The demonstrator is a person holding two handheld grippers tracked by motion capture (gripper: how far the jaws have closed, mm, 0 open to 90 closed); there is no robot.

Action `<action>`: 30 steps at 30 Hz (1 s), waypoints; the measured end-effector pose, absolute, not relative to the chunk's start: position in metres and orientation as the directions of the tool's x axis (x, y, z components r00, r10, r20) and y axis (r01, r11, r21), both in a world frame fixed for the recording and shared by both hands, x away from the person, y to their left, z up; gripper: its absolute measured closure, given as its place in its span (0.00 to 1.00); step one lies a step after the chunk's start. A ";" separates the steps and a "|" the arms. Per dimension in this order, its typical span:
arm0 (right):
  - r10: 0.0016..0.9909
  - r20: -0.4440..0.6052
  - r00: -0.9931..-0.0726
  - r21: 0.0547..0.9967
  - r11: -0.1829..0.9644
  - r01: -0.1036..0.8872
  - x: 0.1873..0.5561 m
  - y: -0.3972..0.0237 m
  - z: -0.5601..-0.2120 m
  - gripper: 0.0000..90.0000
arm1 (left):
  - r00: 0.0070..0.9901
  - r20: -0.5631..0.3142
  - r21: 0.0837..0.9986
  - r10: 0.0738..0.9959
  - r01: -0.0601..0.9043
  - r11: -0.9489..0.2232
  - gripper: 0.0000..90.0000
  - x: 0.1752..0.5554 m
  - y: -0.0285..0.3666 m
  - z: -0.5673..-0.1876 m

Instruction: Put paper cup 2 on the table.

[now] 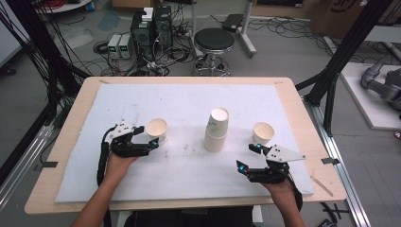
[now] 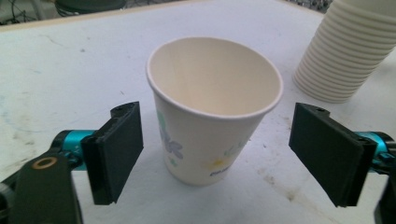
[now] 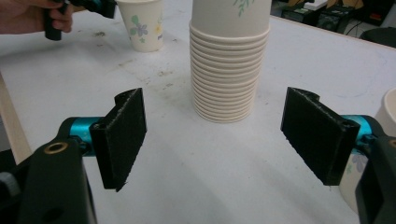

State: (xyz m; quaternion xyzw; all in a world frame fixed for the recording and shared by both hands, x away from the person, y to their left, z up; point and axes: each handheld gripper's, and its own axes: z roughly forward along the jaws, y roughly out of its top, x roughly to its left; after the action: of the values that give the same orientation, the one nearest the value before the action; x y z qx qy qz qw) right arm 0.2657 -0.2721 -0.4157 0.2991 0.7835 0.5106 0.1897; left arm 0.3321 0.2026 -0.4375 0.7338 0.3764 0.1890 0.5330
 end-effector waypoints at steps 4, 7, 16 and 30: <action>0.681 -0.005 -0.733 0.913 0.302 0.274 0.264 -0.275 -0.414 0.25 | 0.668 -0.156 0.942 0.728 0.322 -0.094 0.18 0.318 0.217 -0.432; 0.705 -0.028 -0.709 0.911 0.310 0.273 0.262 -0.278 -0.411 0.25 | 0.681 -0.152 0.957 0.717 0.284 -0.067 0.18 0.307 0.225 -0.430; 0.759 -0.039 -0.650 0.912 0.293 0.288 0.259 -0.291 -0.406 0.25 | 0.674 -0.134 0.980 0.727 0.198 -0.003 0.18 0.288 0.244 -0.425; 0.769 -0.056 -0.637 0.917 0.291 0.272 0.256 -0.294 -0.404 0.25 | 0.659 -0.125 0.981 0.742 0.194 -0.008 0.19 0.273 0.249 -0.427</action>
State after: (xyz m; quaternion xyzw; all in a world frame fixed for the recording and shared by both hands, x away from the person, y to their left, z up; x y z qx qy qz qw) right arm 0.2561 -0.2935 -0.4043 0.3413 0.7620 0.4876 0.2550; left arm 0.2726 0.2492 -0.4266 0.6737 0.3471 0.2234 0.6130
